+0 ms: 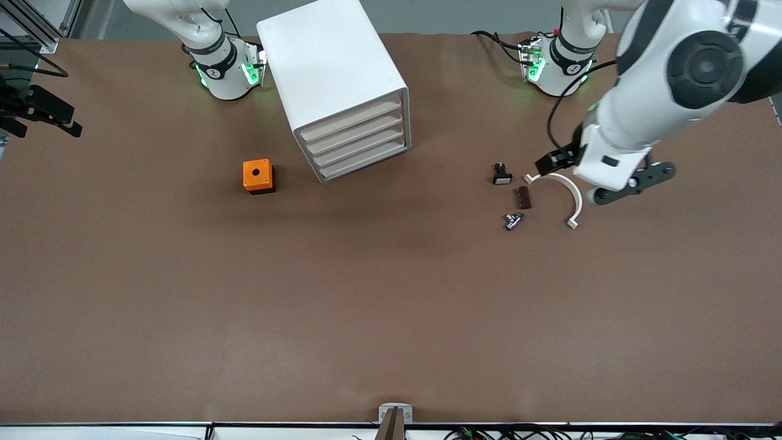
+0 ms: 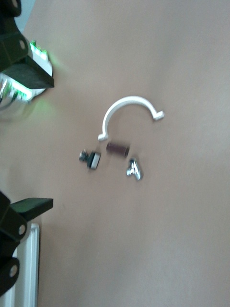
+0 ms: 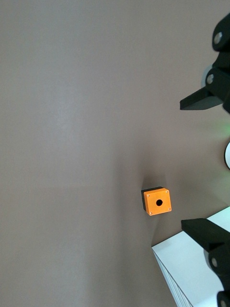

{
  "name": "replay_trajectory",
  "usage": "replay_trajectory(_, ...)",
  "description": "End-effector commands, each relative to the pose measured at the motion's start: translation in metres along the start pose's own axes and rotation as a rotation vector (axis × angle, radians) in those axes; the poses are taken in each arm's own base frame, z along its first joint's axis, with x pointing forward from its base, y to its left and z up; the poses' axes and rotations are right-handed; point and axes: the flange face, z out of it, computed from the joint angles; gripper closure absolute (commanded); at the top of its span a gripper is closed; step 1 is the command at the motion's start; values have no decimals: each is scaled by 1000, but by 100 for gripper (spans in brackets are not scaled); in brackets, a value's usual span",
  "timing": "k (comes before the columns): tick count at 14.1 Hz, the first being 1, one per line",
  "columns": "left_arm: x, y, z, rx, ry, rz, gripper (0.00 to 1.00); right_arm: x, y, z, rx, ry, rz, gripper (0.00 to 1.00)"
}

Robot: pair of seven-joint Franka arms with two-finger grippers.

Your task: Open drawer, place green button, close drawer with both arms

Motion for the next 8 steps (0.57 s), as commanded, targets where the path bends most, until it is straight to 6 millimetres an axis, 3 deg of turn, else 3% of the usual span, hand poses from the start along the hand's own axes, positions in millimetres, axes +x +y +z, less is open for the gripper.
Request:
replay_trajectory(1, -8, -55, -9, 20, 14, 119, 0, -8, 0, -2, -18, 14, -14, 0)
replay_trajectory(8, -2, -153, -11, -1, 15, 271, 0, -9, 3, -2, -2, 4, -7, 0)
